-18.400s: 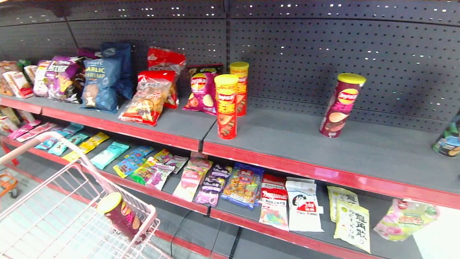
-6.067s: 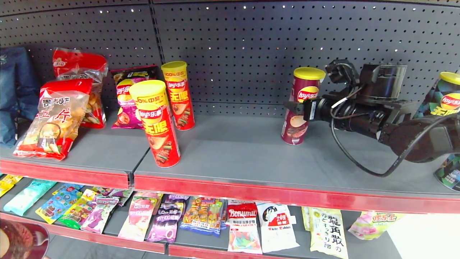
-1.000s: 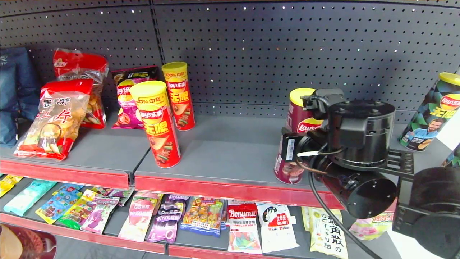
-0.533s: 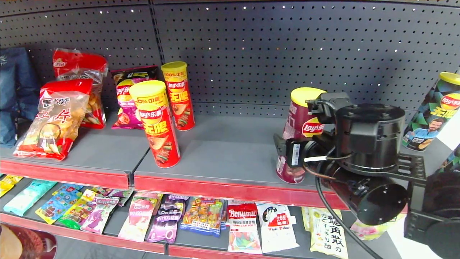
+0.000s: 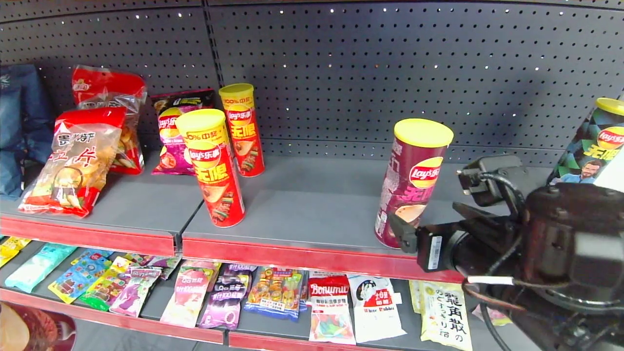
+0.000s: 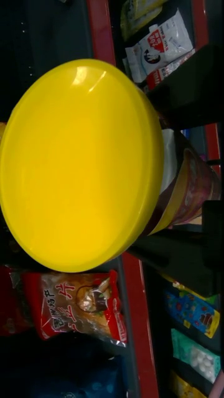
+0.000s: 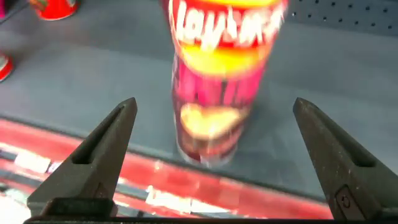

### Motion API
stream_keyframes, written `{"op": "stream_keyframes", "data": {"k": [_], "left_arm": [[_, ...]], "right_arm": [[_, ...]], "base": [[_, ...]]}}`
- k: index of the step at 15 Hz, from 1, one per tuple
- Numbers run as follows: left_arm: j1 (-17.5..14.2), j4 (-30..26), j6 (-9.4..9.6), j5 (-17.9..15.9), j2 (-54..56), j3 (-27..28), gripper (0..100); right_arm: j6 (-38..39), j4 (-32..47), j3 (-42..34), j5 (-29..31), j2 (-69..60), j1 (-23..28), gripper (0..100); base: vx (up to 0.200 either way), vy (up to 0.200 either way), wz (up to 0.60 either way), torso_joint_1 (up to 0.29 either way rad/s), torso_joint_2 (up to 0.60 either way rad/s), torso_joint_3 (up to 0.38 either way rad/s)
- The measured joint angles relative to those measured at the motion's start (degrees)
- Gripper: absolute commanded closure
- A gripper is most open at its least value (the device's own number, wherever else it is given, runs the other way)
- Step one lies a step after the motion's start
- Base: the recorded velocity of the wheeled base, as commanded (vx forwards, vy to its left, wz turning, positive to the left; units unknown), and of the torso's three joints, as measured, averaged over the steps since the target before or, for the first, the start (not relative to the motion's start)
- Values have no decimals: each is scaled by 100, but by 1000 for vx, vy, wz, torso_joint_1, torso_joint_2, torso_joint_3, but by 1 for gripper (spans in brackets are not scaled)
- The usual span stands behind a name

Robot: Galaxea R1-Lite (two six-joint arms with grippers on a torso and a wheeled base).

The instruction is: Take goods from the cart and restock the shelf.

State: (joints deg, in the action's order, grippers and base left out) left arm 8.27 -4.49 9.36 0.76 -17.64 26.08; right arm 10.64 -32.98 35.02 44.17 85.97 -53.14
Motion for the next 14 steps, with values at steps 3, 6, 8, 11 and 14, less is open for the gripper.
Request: {"op": "stream_keyframes", "data": {"k": [3, 6, 8, 11, 14], "left_arm": [[-2, 2, 2, -18, -13, -11, 100], [0, 13, 2, -29, -74, -9, 100], [5, 15, 2, -27, -99, -4, 100], [7, 17, 5, -27, -104, 0, 100], [7, 20, 2, -24, -101, 16, 100]], "right_arm": [[33, 5, -739, -51, -507, 91, 0], [5, 41, -973, -62, -656, 522, 0], [-20, 46, -967, -79, -575, 786, 0], [-57, 44, -898, -289, -363, 1145, 0], [-176, 44, -758, -377, -127, 1467, 0]], "base": [[0, 0, 0, 0, 0, 0], [0, 0, 0, 0, 0, 0], [0, 0, 0, 0, 0, 0], [0, 0, 0, 0, 0, 0], [0, 0, 0, 0, 0, 0]]}}
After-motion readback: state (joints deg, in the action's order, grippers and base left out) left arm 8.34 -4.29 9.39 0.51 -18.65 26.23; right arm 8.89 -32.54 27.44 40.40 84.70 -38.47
